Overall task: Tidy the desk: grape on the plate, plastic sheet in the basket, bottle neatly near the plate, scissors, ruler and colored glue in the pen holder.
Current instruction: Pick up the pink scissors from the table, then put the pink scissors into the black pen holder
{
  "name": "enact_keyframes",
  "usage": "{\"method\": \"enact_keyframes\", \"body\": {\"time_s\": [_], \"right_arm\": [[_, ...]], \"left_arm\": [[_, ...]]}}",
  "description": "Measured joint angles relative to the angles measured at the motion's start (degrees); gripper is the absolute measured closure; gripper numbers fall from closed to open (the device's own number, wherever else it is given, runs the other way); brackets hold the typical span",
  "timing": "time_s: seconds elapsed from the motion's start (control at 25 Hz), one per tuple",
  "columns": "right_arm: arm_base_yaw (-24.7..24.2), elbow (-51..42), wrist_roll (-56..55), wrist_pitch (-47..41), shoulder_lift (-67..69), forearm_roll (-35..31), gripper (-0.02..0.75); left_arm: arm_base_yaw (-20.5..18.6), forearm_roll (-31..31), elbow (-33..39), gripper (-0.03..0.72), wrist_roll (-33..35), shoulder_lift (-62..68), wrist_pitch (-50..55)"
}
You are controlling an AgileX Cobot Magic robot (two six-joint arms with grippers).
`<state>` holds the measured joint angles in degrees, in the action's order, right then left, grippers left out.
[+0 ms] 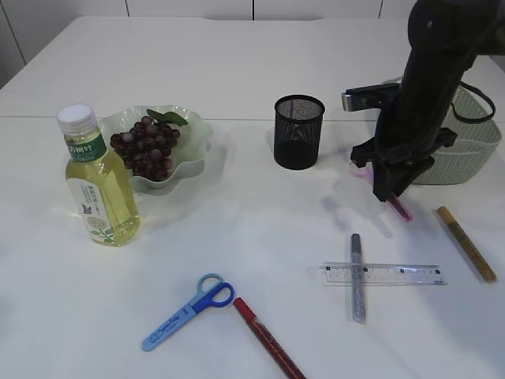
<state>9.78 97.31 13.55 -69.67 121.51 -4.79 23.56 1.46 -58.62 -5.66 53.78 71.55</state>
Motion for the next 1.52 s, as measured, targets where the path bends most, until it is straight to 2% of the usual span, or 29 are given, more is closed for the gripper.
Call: {"method": "enact_keyframes", "body": {"time_s": [0.16,0.44,0.76,0.96,1.16,1.32,1.52], "right_arm": [[0.00,-0.08,0.39,0.00,-1.71,-1.00,0.536],[0.00,-1.84,3.18,1.40,-6.44,-7.60,0.536],[0.00,-10.62,7.46,18.84,-10.89,-8.54,0.538],[0.00,-10.89,9.51,29.87,-10.89,-10.42,0.538],[0.09,-11.01,11.16,38.02,-10.89,-16.39,0.538],[1.74,-11.01,14.31,47.13,-10.89,-19.52,0.538],[4.54,-11.01,16.21,58.87,-9.41,-20.44,0.538]], "left_arm": [[0.00,0.00,0.00,0.273,0.00,0.00,0.00],[0.00,-0.31,0.00,0.273,0.00,0.00,0.00],[0.00,-0.97,0.00,0.273,0.00,0.00,-1.61],[0.00,-1.46,0.00,0.273,0.00,0.00,-5.77],[0.00,-1.46,0.00,0.273,0.00,0.00,-9.26],[0.00,-1.46,0.00,0.273,0.00,0.00,-13.06],[0.00,-1.46,0.00,0.273,0.00,0.00,-16.94]]}}
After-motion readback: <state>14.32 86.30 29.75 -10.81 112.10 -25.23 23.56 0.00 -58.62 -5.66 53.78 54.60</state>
